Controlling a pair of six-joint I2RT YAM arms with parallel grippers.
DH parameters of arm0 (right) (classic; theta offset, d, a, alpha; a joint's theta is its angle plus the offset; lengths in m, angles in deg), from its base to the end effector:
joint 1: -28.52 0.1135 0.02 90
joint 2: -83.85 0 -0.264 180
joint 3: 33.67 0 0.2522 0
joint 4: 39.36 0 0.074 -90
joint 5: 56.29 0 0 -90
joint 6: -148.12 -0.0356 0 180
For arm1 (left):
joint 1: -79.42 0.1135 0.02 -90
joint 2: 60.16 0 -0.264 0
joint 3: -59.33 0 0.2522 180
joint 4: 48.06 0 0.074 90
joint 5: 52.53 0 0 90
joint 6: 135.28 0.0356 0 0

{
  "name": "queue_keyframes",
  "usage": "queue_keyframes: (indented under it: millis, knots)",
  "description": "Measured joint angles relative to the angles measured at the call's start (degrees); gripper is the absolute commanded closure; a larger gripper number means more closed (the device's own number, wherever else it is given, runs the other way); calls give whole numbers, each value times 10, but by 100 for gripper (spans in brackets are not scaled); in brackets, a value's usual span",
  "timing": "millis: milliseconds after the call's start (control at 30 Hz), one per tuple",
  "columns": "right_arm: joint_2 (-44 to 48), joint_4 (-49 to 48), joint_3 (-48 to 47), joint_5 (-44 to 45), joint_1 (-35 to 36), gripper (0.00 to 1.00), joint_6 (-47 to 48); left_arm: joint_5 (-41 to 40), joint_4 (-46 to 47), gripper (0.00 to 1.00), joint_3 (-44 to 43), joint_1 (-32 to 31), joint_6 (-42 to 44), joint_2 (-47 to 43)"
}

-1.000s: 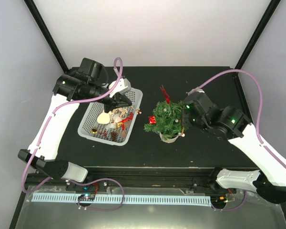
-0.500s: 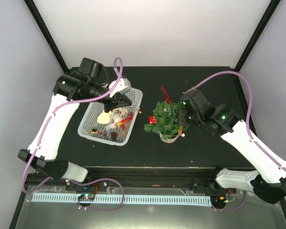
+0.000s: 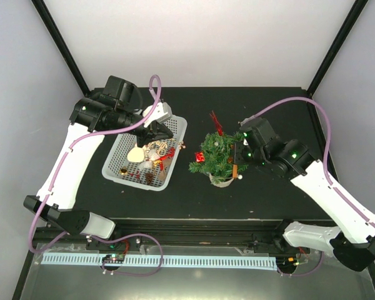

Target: Decorate the small christmas tree

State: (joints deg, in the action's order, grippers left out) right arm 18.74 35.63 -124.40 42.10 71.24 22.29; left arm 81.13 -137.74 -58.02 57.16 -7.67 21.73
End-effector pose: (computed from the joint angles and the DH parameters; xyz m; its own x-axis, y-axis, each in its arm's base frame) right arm 0.1559 0.1369 0.3791 -0.8041 0.0458 -0.5928 -0.1612 0.9429 0.2914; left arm 0.2188 -0.1161 0.4402 -0.1995 0.5587 -0.8050 0.9712 0.2217 -0.0869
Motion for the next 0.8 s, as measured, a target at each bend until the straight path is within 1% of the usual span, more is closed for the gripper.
queue_keyframes:
  millis: [300,333,400,433,467,533,700,767,800]
  knots:
    - [4,-1,15,-8,-8,92,10,0,6,98,0,0,-2,0]
    - [3,-2,16,-9,-9,89,11,0,6,98,0,0,-2,0]
    - [3,-3,16,-11,-11,69,13,0,6,98,0,0,-2,0]
    - [3,-4,16,-12,-12,61,11,0,6,98,0,0,-2,0]
    - [3,-5,16,-12,-14,56,17,0,6,98,0,0,-2,0]
    - [3,-4,16,-12,-17,51,20,0,6,98,0,0,-2,0]
    - [3,7,8,-5,-21,51,23,0,7,99,4,0,-2,0]
    - [5,12,4,2,-21,55,23,0,8,99,4,0,-2,0]
    - [5,18,1,7,-23,61,23,0,8,99,4,0,-2,0]
